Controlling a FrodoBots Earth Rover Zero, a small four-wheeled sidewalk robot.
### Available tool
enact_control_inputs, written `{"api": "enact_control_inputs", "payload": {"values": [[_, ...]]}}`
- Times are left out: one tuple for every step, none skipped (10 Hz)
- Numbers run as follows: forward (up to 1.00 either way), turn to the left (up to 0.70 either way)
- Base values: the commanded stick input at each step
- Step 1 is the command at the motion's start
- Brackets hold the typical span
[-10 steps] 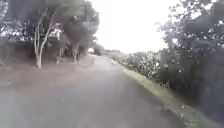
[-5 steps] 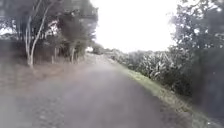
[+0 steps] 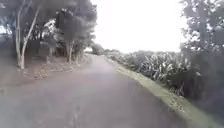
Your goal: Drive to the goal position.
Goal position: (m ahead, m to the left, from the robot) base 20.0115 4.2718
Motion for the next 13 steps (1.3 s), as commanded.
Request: {"api": "enact_control_inputs", "payload": {"values": [[1.0, 0.0], [1.0, 0.0], [1.0, 0.0], [1.0, 0.0], [1.0, 0.0], [1.0, 0.0], [1.0, 0.0], [1.0, 0.0], [1.0, 0.0], [1.0, 0.0], [1.0, 0.0], [1.0, 0.0], [1.0, 0.0]]}}
